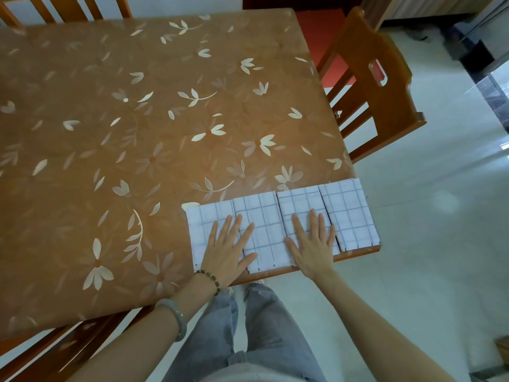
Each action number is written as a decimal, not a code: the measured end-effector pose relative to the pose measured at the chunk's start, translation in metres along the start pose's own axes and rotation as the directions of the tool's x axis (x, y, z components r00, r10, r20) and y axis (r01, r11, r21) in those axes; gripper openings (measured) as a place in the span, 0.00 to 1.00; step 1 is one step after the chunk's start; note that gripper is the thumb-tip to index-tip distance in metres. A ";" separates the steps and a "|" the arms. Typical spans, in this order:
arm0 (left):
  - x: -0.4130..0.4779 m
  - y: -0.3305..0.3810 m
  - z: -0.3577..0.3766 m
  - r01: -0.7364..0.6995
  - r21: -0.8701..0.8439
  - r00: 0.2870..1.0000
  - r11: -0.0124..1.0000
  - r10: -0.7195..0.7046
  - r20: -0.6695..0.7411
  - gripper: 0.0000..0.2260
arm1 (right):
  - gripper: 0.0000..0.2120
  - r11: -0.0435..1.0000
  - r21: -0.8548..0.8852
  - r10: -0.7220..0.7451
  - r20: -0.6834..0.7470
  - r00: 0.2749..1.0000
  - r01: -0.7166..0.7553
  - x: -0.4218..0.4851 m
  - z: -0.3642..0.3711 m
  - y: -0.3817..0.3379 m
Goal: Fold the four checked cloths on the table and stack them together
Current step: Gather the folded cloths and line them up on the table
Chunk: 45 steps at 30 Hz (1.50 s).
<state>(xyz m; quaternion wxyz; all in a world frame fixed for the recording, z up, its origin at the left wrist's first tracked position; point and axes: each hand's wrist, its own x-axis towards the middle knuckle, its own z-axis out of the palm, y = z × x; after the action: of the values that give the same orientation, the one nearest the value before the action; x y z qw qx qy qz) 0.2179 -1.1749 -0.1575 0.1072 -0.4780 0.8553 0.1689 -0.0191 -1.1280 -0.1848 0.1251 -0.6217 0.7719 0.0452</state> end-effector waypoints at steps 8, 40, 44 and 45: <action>0.009 0.007 0.029 0.027 0.022 0.997 0.999 -0.029 0.076 0.32 | 0.32 0.997 0.011 -0.078 0.086 0.993 0.078 0.003 0.010 0.008; 0.032 0.012 0.022 0.205 -0.006 0.977 0.979 -0.205 -0.055 0.32 | 0.35 0.990 -0.021 -0.137 0.108 0.985 0.140 0.049 -0.016 0.028; 0.032 0.013 0.026 0.209 0.003 0.976 0.978 -0.208 -0.056 0.33 | 0.34 0.990 -0.020 -0.135 0.101 0.986 0.138 0.047 -0.013 0.028; 0.031 0.014 0.024 0.209 0.002 0.976 0.978 -0.209 -0.056 0.33 | 0.34 0.991 -0.011 -0.134 0.070 0.989 0.135 0.046 -0.015 0.029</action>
<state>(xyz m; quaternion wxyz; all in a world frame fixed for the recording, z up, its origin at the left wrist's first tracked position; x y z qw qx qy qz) 0.1902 -1.1832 -0.1880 0.1024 -0.5694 0.8036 0.1397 -0.0581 -1.1682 -0.1842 0.1493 -0.6713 0.7231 0.0642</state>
